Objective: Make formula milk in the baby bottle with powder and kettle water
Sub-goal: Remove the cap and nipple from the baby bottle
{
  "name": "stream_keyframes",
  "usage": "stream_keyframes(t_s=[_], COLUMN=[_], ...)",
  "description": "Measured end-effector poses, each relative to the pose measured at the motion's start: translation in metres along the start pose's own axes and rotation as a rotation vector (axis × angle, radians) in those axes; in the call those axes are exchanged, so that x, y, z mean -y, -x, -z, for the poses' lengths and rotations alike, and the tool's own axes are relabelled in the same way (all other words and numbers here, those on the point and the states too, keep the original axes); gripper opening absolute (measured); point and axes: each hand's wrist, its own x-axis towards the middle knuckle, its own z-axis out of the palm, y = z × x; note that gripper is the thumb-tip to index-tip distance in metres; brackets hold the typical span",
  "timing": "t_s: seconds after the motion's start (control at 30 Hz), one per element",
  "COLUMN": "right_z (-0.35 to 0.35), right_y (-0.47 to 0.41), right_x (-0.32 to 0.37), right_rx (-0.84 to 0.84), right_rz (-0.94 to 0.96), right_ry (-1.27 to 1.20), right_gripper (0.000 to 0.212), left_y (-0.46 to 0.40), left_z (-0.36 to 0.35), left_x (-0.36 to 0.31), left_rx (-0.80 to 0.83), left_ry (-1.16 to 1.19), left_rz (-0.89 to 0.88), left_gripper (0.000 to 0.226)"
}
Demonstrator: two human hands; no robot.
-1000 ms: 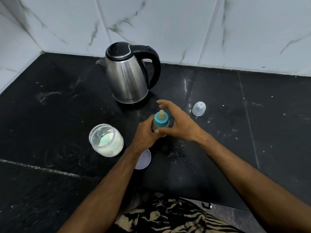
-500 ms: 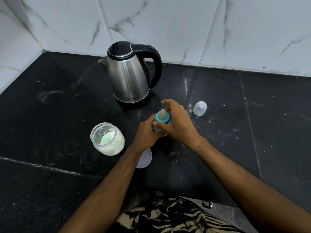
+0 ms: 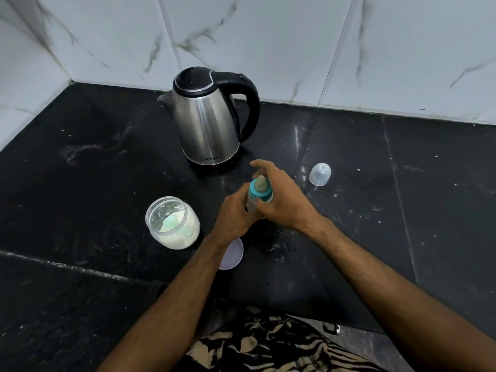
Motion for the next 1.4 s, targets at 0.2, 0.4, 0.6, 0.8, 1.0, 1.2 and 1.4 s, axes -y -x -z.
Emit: stream_keyframes(t_s=[0.2, 0.4, 0.6, 0.8, 1.0, 1.2, 1.4], right_z=[-0.002, 0.0, -0.003, 0.017, 0.058, 0.083, 0.09], right_y=[-0.001, 0.0, -0.001, -0.002, 0.009, 0.029, 0.054], right_x=[0.001, 0.006, 0.004, 0.0, -0.029, -0.088, -0.124], right_rx=[-0.1, -0.05, -0.106, -0.02, -0.089, -0.102, -0.051], right_rz=[-0.063, -0.015, -0.049, 0.019, 0.094, -0.009, -0.092], right_ry=[0.192, 0.113, 0.253, 0.008, -0.085, 0.082, 0.103], right_gripper=[0.08, 0.079, 0.07, 0.059, 0.052, 0.045, 0.044], left_y=[-0.002, -0.001, -0.002, 0.0, -0.001, 0.0, -0.002], left_z=[0.0, 0.0, -0.002, 0.0, -0.002, -0.002, -0.002], left_x=[0.002, 0.0, 0.002, 0.002, 0.003, -0.001, 0.005], left_rx=[0.005, -0.01, 0.003, 0.011, -0.031, -0.035, -0.039], left_ry=[-0.001, -0.019, -0.007, 0.071, 0.067, 0.056, 0.047], left_rz=[0.0, 0.015, 0.016, -0.004, -0.035, -0.056, -0.044], left_gripper=[0.062, 0.057, 0.061, 0.055, 0.054, 0.05, 0.057])
